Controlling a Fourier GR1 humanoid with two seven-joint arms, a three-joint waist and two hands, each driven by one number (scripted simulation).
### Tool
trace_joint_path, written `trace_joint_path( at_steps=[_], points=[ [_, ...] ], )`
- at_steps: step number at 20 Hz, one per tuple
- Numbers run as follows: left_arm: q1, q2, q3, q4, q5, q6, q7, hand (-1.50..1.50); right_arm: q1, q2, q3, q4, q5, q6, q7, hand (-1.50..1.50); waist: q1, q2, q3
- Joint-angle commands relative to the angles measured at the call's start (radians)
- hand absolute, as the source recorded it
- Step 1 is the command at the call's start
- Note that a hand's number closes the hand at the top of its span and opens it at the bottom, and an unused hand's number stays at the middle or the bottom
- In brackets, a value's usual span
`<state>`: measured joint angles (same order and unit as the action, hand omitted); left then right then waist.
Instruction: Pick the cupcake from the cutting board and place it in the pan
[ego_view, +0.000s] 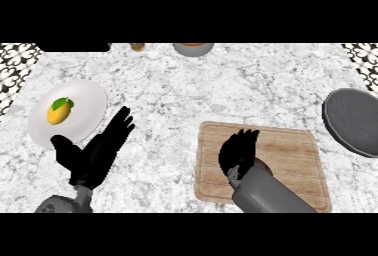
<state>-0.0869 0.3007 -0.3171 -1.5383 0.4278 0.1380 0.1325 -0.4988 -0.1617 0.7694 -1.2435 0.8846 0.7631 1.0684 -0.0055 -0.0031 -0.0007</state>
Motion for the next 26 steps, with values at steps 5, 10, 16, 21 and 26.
trace_joint_path(
  at_steps=[5,10,16,21,26],
  points=[
    [0.037,-0.012,0.042,0.012,-0.016,-0.058,-0.019,0.0,0.072,-0.034,-0.021,-0.07,0.138,0.019,0.006,1.5,0.005,0.002,0.001],
    [-0.034,-0.049,0.044,-0.007,-0.062,-0.016,0.055,0.0,0.044,-0.047,0.029,0.01,0.245,0.012,-0.119,1.5,0.007,0.003,0.001],
    [0.027,-0.04,0.056,0.003,-0.043,-0.014,0.012,0.0,0.28,-0.142,-0.002,-0.335,0.118,-0.315,-0.36,1.5,-0.059,-0.014,0.007],
    [0.04,-0.02,0.077,-0.015,-0.033,-0.022,0.02,0.0,0.499,-0.335,-0.038,-0.562,0.093,-0.538,-0.521,1.5,-0.059,-0.011,0.004],
    [0.035,-0.023,0.088,-0.015,-0.023,-0.028,0.023,0.0,0.59,-0.472,-0.177,-0.71,0.159,-0.84,-0.595,1.5,-0.07,-0.013,0.004]
  ],
)
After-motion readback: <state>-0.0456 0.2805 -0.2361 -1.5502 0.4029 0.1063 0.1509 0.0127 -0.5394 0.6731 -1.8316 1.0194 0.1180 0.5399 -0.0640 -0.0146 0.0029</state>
